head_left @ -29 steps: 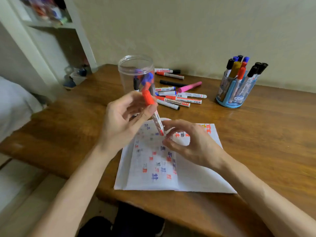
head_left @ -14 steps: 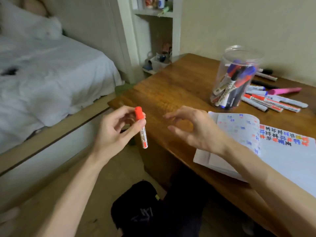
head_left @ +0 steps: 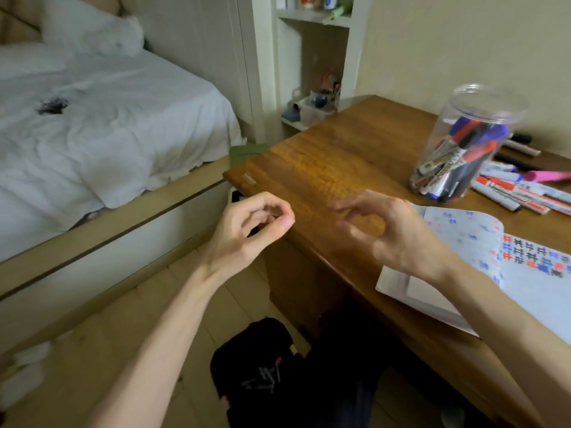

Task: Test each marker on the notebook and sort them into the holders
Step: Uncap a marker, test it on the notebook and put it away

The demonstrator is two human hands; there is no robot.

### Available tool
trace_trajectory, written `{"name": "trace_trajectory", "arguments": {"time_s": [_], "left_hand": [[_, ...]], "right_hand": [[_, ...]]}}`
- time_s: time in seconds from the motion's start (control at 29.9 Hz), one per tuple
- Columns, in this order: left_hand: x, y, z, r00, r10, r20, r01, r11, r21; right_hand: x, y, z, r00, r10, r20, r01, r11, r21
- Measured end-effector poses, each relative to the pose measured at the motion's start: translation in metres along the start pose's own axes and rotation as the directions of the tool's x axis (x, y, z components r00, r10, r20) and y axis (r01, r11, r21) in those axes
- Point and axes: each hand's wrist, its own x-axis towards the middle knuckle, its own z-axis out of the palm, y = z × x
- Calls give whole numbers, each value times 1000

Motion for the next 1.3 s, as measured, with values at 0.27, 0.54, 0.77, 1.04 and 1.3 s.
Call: {"name": "trace_trajectory", "arguments": {"time_s": [0.27,0.54,0.77,1.04,1.3], "left_hand": [[41,18,85,979,80,188,-76,997,-27],[78,43,201,887,156,435,-119,987,-112],[114,41,288,873,91,479,-83,996,-37],[174,19,342,939,12,343,-183,864,468],[196,3,354,912,98,398,-376,587,717]], "right_hand": [[-48,21,-62,964,251,-85,-256,965,-53],[-136,70,-130,861,408,-303,-454,886,-96],[-197,106,-149,742,508,-438,-569,823,-9],[-206,114,-157,718,514,-470,-591,807,-19],[-206,115,-156,711,528,-464,-599,801,-7]]}}
